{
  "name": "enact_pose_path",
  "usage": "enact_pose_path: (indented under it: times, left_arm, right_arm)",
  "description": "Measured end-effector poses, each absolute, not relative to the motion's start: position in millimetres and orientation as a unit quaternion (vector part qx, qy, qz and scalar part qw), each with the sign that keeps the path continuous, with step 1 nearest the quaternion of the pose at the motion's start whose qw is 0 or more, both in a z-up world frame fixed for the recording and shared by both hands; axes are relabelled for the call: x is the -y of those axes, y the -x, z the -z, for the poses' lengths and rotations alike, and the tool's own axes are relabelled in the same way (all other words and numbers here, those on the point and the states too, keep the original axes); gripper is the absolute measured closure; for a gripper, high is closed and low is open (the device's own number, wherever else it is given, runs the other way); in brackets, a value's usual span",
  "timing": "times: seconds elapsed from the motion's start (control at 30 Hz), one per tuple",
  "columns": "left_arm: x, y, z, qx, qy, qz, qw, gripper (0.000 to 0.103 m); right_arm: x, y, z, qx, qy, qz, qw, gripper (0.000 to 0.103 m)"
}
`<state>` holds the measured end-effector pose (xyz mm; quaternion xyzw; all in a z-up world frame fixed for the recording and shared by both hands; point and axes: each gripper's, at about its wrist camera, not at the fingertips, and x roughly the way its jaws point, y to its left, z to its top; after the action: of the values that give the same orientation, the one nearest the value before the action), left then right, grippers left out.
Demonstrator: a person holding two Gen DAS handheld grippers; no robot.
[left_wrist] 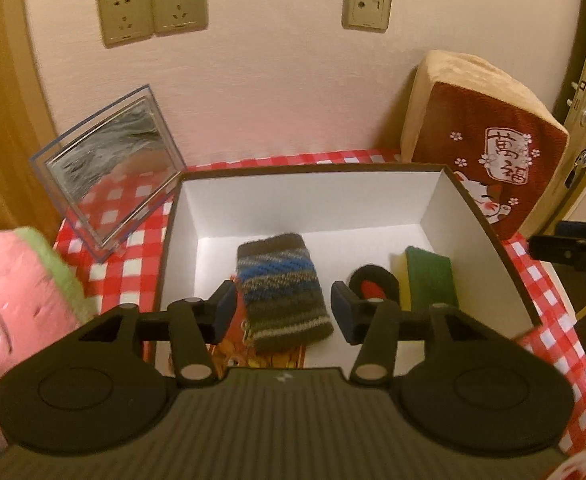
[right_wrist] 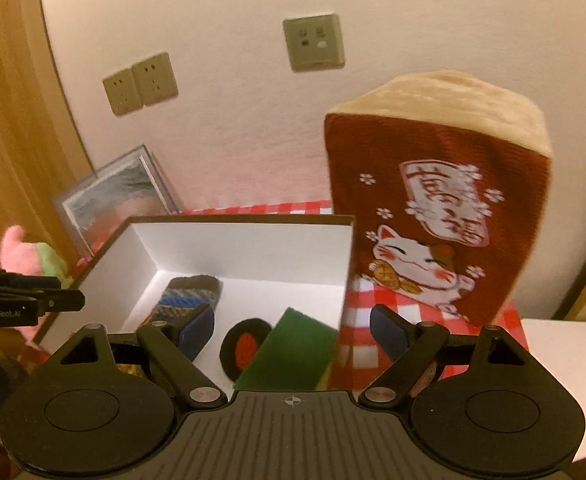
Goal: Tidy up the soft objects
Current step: 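Move the right gripper to the white-and-red packet while the left gripper reaches the dark green towel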
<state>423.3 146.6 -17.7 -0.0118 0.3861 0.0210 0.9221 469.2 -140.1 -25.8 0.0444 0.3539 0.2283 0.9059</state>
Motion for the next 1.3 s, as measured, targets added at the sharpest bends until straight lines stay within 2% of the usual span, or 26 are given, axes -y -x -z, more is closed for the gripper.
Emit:
enact_pose_path:
  times: [0.43, 0.83, 1.0, 1.3]
  left_arm:
    - [-141, -321, 19, -0.399, 0.031, -0.032, 0.916, 0.052]
    - [-92, -262, 56, -0.455, 0.053, 0.015, 0.889, 0.052]
    - [-76, -246, 70, -0.476, 0.054, 0.03, 0.878, 0.052]
    - [-69, -230, 83, -0.489, 0.058, 0.031, 0.87, 0.052]
  right_arm:
    - [211, -365, 36, -0.406, -0.074, -0.218, 0.884, 0.018]
    - [239, -262, 93, -0.551, -0.117, -0.182, 0.806, 0.018]
    - [235, -243, 115, -0.597, -0.132, -0.179, 0.771, 0.018]
    - [231, -243, 138, -0.607, -0.155, -0.152, 0.764, 0.018]
